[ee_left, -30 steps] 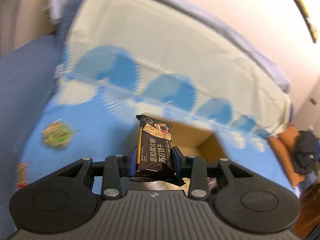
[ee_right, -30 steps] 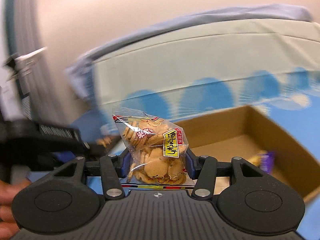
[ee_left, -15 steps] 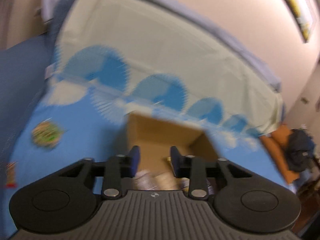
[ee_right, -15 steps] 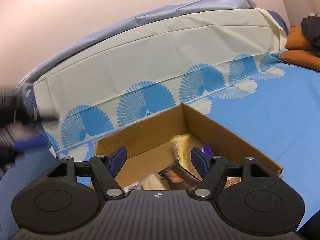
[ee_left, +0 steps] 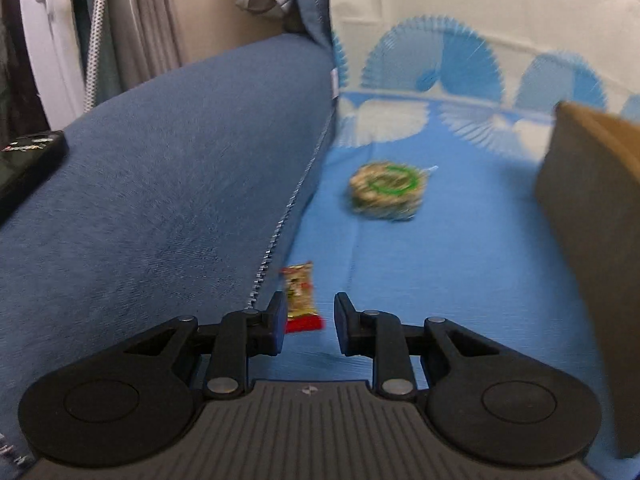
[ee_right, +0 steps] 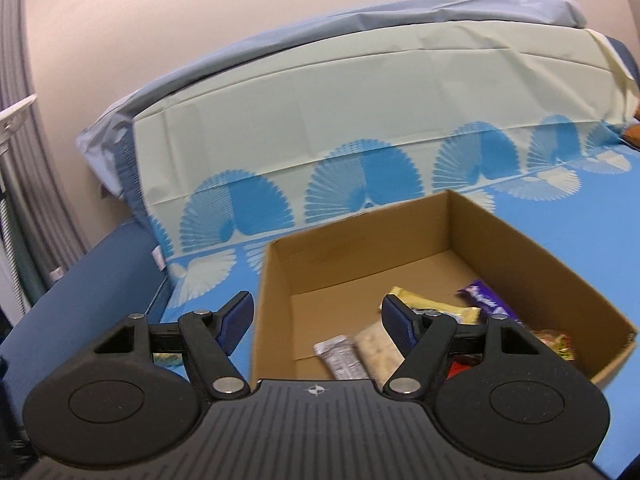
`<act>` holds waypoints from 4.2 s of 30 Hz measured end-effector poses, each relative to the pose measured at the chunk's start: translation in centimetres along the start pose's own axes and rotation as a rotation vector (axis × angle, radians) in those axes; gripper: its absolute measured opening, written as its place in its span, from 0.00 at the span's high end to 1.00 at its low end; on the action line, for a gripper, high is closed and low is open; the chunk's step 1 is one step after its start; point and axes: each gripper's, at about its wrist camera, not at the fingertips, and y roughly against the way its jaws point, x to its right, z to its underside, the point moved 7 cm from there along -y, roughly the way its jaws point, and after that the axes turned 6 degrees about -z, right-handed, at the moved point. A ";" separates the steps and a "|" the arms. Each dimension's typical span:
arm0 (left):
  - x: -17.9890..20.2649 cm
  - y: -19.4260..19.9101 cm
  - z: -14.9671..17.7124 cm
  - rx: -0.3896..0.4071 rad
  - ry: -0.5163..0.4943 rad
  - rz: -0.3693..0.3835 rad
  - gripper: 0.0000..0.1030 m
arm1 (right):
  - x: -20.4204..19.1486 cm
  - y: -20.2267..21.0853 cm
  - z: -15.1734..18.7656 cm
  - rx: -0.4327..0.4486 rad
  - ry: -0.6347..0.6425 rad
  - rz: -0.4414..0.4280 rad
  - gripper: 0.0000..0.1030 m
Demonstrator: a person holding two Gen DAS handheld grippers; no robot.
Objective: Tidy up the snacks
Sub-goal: 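Grasp the round grain cake with the right tool while the left tool grasps the red candy, then lift the grain cake with the right tool while the left tool lifts the red candy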
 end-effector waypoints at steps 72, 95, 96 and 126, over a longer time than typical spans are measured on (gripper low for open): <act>-2.4 -0.9 3.8 -0.176 0.069 0.436 0.81 | -18.5 -21.2 5.0 -0.492 0.338 -0.204 0.21; -2.7 0.3 4.2 -0.228 0.052 0.471 0.81 | -12.8 -2.8 14.5 -0.566 0.390 -0.290 0.21; -2.7 0.4 4.4 -0.241 0.054 0.486 0.81 | -12.9 -3.2 15.1 -0.580 0.395 -0.289 0.21; -1.2 0.4 5.5 -0.273 -0.039 0.484 0.73 | -11.6 -6.4 18.2 -0.704 0.309 -0.214 0.16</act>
